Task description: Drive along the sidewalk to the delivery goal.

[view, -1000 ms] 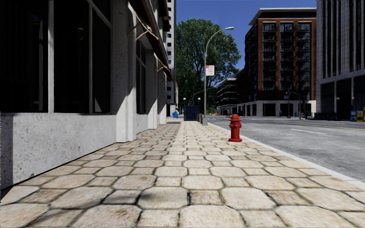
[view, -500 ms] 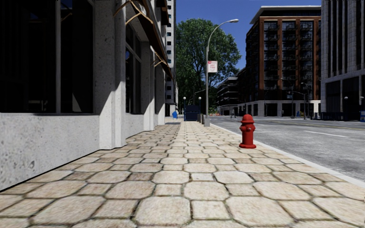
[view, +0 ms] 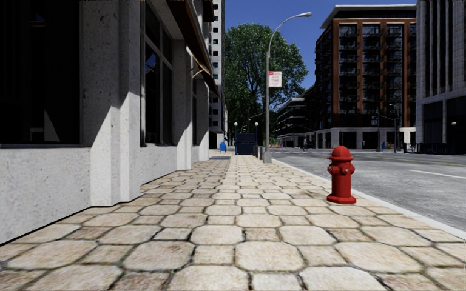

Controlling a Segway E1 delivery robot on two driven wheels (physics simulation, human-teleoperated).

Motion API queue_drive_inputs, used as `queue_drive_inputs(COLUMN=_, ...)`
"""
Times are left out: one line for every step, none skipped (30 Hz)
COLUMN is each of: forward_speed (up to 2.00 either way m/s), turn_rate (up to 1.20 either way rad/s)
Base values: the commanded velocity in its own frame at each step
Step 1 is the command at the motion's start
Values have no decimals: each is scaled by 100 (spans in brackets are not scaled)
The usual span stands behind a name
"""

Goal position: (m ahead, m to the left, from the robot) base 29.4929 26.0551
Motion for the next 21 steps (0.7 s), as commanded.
queue_drive_inputs(forward_speed=200, turn_rate=0)
queue_drive_inputs(forward_speed=200, turn_rate=0)
queue_drive_inputs(forward_speed=200, turn_rate=0)
queue_drive_inputs(forward_speed=200, turn_rate=0)
queue_drive_inputs(forward_speed=200, turn_rate=0)
queue_drive_inputs(forward_speed=200, turn_rate=0)
queue_drive_inputs(forward_speed=200, turn_rate=0)
queue_drive_inputs(forward_speed=200, turn_rate=0)
queue_drive_inputs(forward_speed=200, turn_rate=0)
queue_drive_inputs(forward_speed=200, turn_rate=0)
queue_drive_inputs(forward_speed=200, turn_rate=0)
queue_drive_inputs(forward_speed=200, turn_rate=0)
queue_drive_inputs(forward_speed=200, turn_rate=0)
queue_drive_inputs(forward_speed=200, turn_rate=0)
queue_drive_inputs(forward_speed=200, turn_rate=0)
queue_drive_inputs(forward_speed=200, turn_rate=0)
queue_drive_inputs(forward_speed=200, turn_rate=0)
queue_drive_inputs(forward_speed=200, turn_rate=0)
queue_drive_inputs(forward_speed=200, turn_rate=0)
queue_drive_inputs(forward_speed=200, turn_rate=0)
queue_drive_inputs(forward_speed=200, turn_rate=0)
